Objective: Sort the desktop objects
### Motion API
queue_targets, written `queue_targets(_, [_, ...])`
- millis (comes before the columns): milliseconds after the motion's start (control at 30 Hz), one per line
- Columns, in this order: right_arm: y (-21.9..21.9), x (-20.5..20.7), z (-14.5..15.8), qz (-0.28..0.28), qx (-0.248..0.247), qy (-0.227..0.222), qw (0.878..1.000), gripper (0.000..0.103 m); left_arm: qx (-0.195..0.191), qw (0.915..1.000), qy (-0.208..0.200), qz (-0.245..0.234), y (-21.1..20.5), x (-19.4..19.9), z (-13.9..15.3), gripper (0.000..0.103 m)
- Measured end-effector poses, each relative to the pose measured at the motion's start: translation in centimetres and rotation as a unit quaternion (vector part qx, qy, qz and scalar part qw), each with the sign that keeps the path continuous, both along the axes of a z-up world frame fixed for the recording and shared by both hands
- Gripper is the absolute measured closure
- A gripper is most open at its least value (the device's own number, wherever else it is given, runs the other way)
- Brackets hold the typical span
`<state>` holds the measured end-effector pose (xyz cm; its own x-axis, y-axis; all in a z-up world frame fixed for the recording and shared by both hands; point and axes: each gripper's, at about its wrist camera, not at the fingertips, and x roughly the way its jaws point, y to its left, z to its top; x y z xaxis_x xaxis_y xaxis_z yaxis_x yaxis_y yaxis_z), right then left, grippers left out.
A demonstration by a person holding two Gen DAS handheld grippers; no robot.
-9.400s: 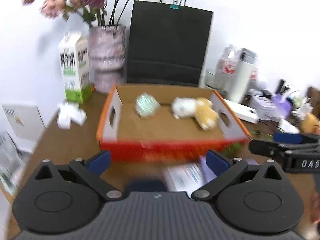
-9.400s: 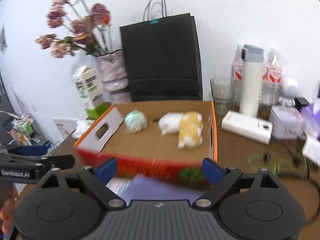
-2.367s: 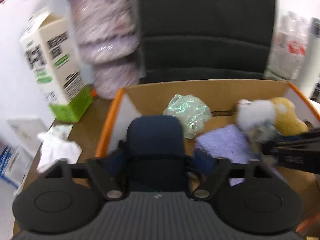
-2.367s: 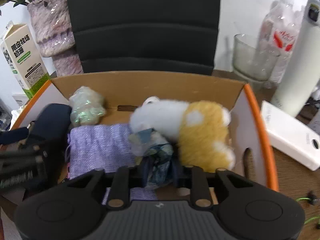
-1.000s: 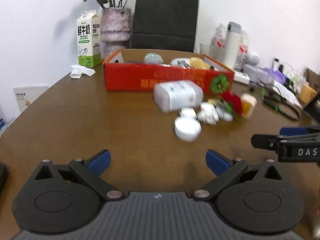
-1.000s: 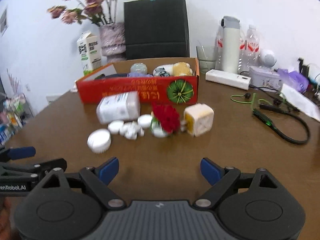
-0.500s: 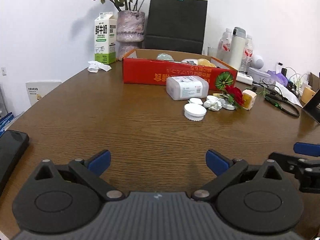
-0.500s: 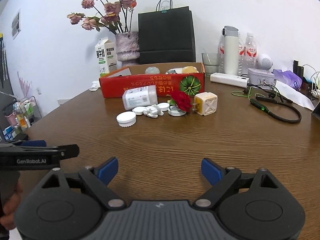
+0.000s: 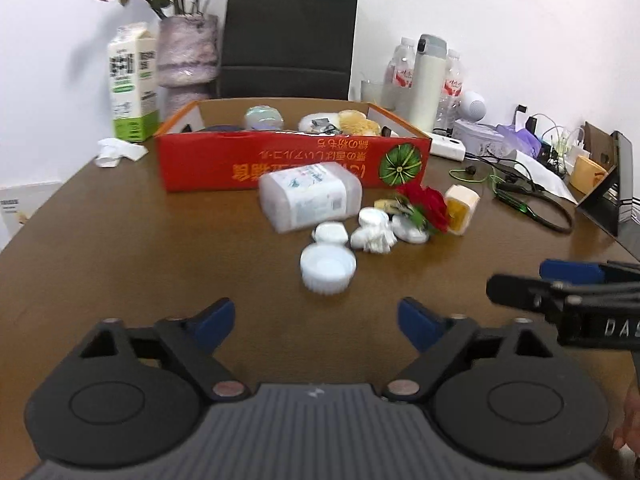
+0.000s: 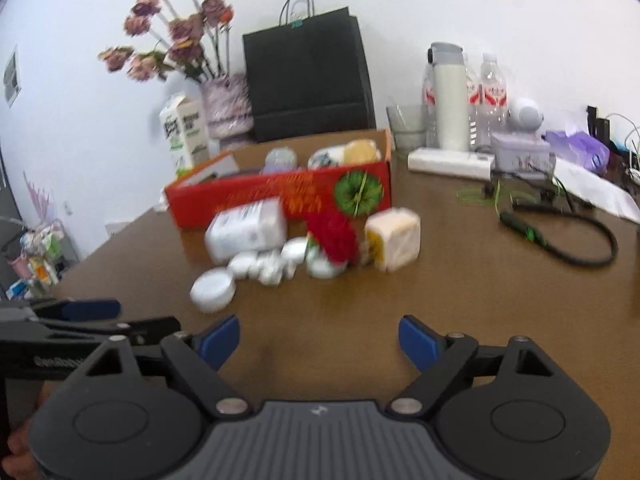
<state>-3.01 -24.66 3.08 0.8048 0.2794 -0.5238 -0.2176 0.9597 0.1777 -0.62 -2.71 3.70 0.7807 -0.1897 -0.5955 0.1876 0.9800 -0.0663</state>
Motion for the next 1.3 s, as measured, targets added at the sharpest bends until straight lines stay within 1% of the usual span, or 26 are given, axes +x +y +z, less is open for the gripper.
queue_targets(133, [0.1, 4.4, 0.6, 0.005, 0.008, -0.004, 1.0, 0.031, 0.003, 0.9998, 0.017, -0.014, -0.8, 3.7, -0.5, 0.026])
queue_targets(167, [0.5, 5.5, 0.6, 0.007, 0.005, -0.002, 1.0, 0.035, 0.005, 0.9996, 0.02, -0.018, -1.0, 4.3, -0.7, 0.032])
queue_targets(200, [0.8, 6.5, 0.6, 0.01, 0.0, -0.002, 1.0, 0.043, 0.006, 0.9995, 0.023, -0.02, -1.0, 4.8, -0.9, 0.04])
queue_targets(233, [1.2, 7.6, 0.5, 0.015, -0.005, 0.0, 1.0, 0.05, 0.006, 0.9994, 0.028, -0.02, -1.2, 5.3, -1.2, 0.045])
queue_targets(267, [1.6, 8.5, 0.4, 0.018, -0.009, 0.001, 1.0, 0.051, 0.003, 0.9991, 0.037, -0.02, -1.1, 5.8, -1.5, 0.053])
queue_targets(333, [2.2, 10.5, -0.1, 0.012, -0.022, 0.011, 1.0, 0.053, -0.004, 0.9992, 0.035, -0.019, -0.9, 6.1, -1.7, 0.061])
queue_targets(433, [3.0, 12.3, -0.8, -0.002, -0.036, 0.024, 0.999, 0.067, -0.022, 0.9989, 0.037, -0.02, -0.6, 6.1, -1.5, 0.062])
queue_targets(467, [2.8, 12.5, -0.9, -0.005, -0.026, 0.026, 0.999, 0.068, -0.027, 0.9988, 0.037, -0.02, -0.5, 6.0, -1.4, 0.062])
queue_targets(567, [2.3, 11.7, -0.4, -0.011, -0.009, 0.014, 1.0, 0.069, -0.033, 0.9991, 0.026, -0.011, -0.1, 5.3, -0.7, 0.062])
queue_targets(633, [1.8, 10.5, 0.6, -0.014, -0.001, -0.001, 1.0, 0.069, -0.036, 0.9992, 0.015, -0.008, 0.2, 4.6, 0.1, 0.062])
queue_targets(733, [0.5, 8.4, 2.2, -0.019, 0.028, -0.012, 0.999, 0.069, -0.035, 0.9993, -0.002, -0.008, 0.4, 3.3, 1.5, 0.062])
queue_targets(833, [-1.4, 5.9, 3.2, -0.01, 0.097, -0.002, 0.995, 0.069, -0.039, 0.9991, -0.015, -0.011, 0.5, 1.6, 2.7, 0.062])
queue_targets(867, [-1.8, 5.0, 3.4, -0.01, 0.106, -0.003, 0.994, 0.069, -0.039, 0.999, -0.018, -0.012, 0.4, 0.9, 3.1, 0.062])
queue_targets(900, [-1.5, 3.7, 3.6, -0.017, 0.077, -0.016, 0.997, 0.069, -0.042, 0.9988, -0.02, -0.015, 0.4, 0.2, 3.4, 0.062])
queue_targets(933, [-0.8, 2.5, 3.7, -0.026, 0.032, -0.029, 0.999, 0.069, -0.05, 0.9983, -0.022, -0.022, 0.3, -0.7, 3.6, 0.062])
queue_targets(967, [-0.2, 1.6, 3.5, -0.025, 0.005, -0.031, 0.999, 0.069, -0.056, 0.9978, -0.022, -0.03, 0.1, -1.4, 3.8, 0.062])
queue_targets(1000, [-0.3, 0.9, 3.0, -0.01, 0.021, -0.018, 1.0, 0.069, -0.06, 0.9971, -0.02, -0.041, -0.1, -2.2, 3.8, 0.062])
queue_targets(1033, [-0.6, 0.5, 2.3, 0.005, 0.055, 0.007, 0.998, 0.069, -0.064, 0.9965, -0.015, -0.052, -0.4, -2.8, 3.6, 0.062])
queue_targets(1067, [-0.6, 0.1, 1.6, 0.012, 0.074, 0.032, 0.997, 0.07, -0.07, 0.9959, -0.009, -0.058, -0.7, -3.3, 3.2, 0.062])
queue_targets(1100, [-0.6, -0.3, 0.9, 0.021, 0.094, 0.047, 0.994, 0.07, -0.076, 0.9953, 0.001, -0.061, -1.1, -3.6, 2.6, 0.063])
queue_targets(1133, [-0.7, -0.8, 0.2, 0.031, 0.126, 0.06, 0.99, 0.072, -0.085, 0.9944, 0.011, -0.062, -1.5, -3.8, 1.9, 0.062])
queue_targets(1167, [-1.1, -1.0, -0.5, 0.016, 0.145, 0.076, 0.986, 0.072, -0.091, 0.9939, 0.015, -0.06, -1.6, -3.9, 1.1, 0.062])
queue_targets(1200, [-1.8, -1.1, -1.0, 0.009, 0.169, 0.089, 0.982, 0.072, -0.082, 0.9943, 0.029, -0.061, -1.8, -3.8, 0.4, 0.062])
queue_targets(1233, [-2.8, -1.1, -1.5, 0.003, 0.204, 0.097, 0.974, 0.072, -0.06, 0.9957, 0.05, -0.051, -2.2, -3.5, -0.6, 0.062])
queue_targets(1267, [-3.5, -1.2, -1.7, -0.001, 0.223, 0.101, 0.97, 0.072, -0.053, 0.9959, 0.056, -0.048, -2.4, -3.5, -1.1, 0.062])
queue_targets(1300, [-4.2, -1.2, -1.8, -0.002, 0.244, 0.105, 0.964, 0.072, -0.05, 0.9966, 0.041, -0.051, -2.5, -3.8, -1.3, 0.062])
